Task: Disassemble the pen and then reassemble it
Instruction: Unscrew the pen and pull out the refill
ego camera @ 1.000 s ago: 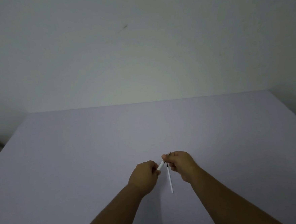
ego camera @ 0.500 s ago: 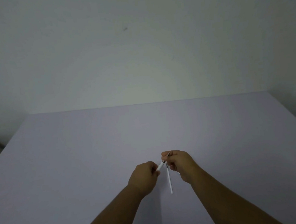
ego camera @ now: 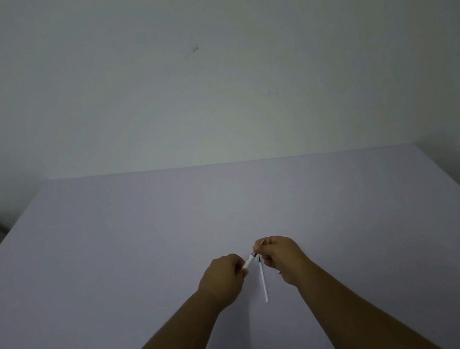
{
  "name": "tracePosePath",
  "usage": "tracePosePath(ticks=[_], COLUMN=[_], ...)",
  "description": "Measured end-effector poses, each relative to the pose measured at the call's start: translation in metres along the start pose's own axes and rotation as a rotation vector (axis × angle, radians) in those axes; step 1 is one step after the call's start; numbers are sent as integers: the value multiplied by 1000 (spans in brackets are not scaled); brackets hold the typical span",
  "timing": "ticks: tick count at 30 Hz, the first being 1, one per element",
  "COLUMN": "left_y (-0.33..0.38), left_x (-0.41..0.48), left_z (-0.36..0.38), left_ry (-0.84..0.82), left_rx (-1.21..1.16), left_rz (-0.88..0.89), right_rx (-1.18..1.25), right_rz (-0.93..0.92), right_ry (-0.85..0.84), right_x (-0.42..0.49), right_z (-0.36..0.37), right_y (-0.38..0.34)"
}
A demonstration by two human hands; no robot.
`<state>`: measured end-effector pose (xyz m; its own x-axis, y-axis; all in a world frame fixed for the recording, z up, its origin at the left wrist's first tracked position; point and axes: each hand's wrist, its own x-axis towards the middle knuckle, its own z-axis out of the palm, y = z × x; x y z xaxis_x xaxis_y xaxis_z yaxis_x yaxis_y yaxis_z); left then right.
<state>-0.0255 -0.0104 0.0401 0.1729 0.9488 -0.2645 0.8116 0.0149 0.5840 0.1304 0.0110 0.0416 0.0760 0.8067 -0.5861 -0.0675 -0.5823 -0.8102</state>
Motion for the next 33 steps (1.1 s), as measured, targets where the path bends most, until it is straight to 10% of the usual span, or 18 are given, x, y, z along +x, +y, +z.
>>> tracePosePath(ticks=[33], left_y=[2], left_x=[-7], left_z=[-3], left_ry=[23], left_rx=[-2], left_rz=[17], right_rx=[5], right_rz=[-8], right_ry=[-6], right_x=[-9], right_z=[2], right_y=[-3])
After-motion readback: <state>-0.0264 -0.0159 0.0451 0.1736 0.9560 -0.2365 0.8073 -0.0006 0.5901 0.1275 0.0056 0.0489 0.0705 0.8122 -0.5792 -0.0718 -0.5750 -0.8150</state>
